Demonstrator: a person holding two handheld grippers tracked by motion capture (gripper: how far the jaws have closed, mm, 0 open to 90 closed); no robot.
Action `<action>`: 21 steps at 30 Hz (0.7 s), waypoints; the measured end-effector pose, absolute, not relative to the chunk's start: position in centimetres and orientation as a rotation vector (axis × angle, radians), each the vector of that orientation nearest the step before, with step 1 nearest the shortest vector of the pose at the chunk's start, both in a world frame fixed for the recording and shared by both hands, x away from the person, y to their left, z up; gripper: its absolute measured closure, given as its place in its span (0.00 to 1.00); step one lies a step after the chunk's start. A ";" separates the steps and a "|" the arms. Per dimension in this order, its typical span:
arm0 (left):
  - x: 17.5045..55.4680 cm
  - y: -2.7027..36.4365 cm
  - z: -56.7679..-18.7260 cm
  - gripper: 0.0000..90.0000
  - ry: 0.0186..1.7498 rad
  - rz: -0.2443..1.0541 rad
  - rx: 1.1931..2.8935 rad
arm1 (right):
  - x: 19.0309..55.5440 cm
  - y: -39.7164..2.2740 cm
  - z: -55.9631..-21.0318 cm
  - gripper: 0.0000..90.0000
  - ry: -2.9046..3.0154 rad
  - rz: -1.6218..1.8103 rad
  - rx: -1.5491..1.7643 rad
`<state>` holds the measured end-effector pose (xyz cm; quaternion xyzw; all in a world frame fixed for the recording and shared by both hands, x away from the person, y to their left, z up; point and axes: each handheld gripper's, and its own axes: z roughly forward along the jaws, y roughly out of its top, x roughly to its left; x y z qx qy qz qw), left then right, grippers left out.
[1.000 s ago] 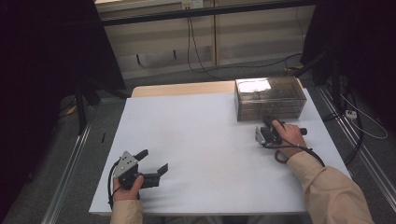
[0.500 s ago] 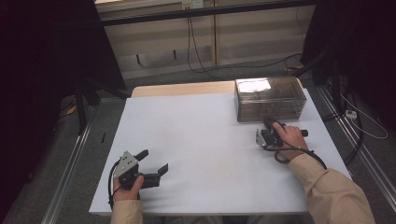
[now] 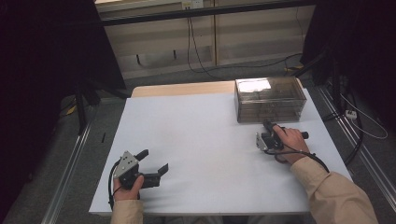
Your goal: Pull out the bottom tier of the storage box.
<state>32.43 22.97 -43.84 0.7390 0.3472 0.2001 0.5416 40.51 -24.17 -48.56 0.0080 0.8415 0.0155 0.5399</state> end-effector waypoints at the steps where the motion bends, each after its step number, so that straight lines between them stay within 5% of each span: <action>1: 32.4 23.0 -43.8 0.03 0.824 0.477 1.757 | 40.5 -24.2 -48.6 0.97 2.001 0.047 0.015; 9: 32.5 23.0 -43.8 0.03 0.821 0.482 1.761 | 40.8 -24.9 -48.2 0.66 1.975 0.079 0.071; 21: 32.5 22.9 -43.9 0.03 0.826 0.476 1.759 | 42.0 -25.2 -48.4 0.63 1.988 0.034 0.083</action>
